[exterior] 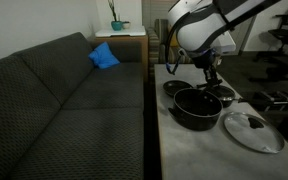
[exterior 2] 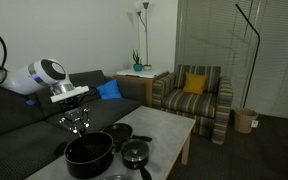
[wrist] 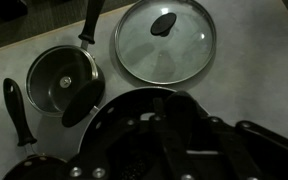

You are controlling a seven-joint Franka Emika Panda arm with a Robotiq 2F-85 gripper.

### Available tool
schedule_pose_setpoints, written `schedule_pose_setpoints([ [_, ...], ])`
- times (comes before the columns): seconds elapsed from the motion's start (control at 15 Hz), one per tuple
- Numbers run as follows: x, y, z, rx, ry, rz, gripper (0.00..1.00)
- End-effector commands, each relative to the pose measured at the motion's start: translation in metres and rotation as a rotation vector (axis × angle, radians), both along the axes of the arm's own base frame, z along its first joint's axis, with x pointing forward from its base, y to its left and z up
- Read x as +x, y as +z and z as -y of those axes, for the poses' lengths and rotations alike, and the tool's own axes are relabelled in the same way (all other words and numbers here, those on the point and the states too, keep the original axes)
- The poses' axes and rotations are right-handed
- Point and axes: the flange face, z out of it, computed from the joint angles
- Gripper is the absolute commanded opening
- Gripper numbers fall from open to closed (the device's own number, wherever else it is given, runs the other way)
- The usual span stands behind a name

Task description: Use the big spoon to stir the big pot

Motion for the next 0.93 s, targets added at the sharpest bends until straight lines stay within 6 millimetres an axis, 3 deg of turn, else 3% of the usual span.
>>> schedule_pose_setpoints([
  [0.0,0.007,0.007,0.003,-0.002,0.031,0.026,0.07],
  [0.33,0.013,0.01,0.013,-0.021,0.036,0.045,0.07],
  [0.87,0.02,0.007,0.05,-0.064,0.0,0.055,0.07],
])
